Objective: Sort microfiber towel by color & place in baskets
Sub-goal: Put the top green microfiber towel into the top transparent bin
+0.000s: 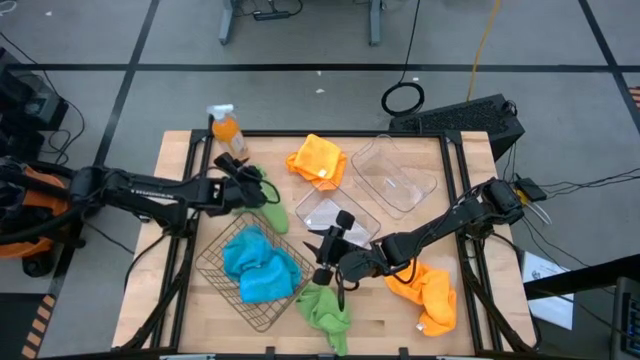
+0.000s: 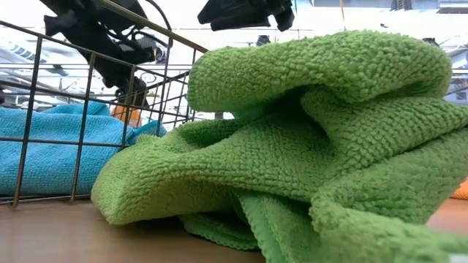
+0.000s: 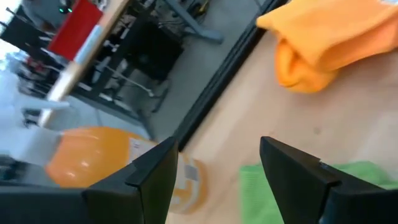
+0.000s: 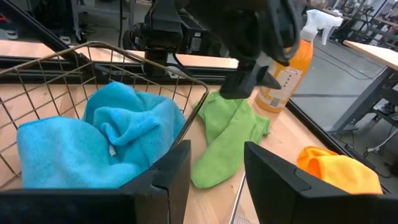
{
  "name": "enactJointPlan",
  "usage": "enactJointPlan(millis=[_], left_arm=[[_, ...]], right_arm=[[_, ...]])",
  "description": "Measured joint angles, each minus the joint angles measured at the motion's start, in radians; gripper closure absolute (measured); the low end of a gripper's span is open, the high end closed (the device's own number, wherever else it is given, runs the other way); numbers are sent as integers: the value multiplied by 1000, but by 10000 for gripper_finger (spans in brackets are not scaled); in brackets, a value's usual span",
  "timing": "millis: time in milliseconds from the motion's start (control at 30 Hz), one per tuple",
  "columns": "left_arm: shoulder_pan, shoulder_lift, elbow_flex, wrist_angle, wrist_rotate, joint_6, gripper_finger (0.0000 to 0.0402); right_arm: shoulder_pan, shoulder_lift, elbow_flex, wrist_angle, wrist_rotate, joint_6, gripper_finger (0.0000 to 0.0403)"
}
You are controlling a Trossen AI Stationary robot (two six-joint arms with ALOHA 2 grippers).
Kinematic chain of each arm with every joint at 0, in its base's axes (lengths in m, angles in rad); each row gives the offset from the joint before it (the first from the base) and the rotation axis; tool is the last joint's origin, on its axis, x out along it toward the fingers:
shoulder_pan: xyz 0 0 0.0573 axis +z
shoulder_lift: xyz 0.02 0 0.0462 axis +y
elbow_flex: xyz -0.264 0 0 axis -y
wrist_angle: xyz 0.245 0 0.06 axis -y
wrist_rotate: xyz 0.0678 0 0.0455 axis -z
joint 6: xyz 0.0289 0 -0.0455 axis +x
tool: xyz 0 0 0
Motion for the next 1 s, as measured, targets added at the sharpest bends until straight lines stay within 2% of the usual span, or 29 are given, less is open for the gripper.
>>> enactJointPlan(millis=[167,300,367,467,533,767,867,1000], left_arm=[[101,0,-5,118,17,112,167],[164,-9,-70,319,163,192,167],[202,-8,-89,346,240,175,167],[247,-9,-90,271,362,53,167],[258,-8,-90,191,408,-23,167],[225,-8,-65,-76,486,-191,167],[226,-9,-53,-128,482,-270,167],[257,-8,-54,-185,534,-297,167]], right_arm=[[0,8,0,-5,2,-16,264],[-3,19,1,-21,-1,-12,264],[-4,24,0,-43,0,-10,264],[-7,27,-1,-44,-14,-9,264],[-11,30,0,-43,-20,-13,264],[-32,65,0,-44,-23,-45,264],[-50,92,0,-38,-23,-80,264],[-80,106,0,-37,-24,-104,264]])
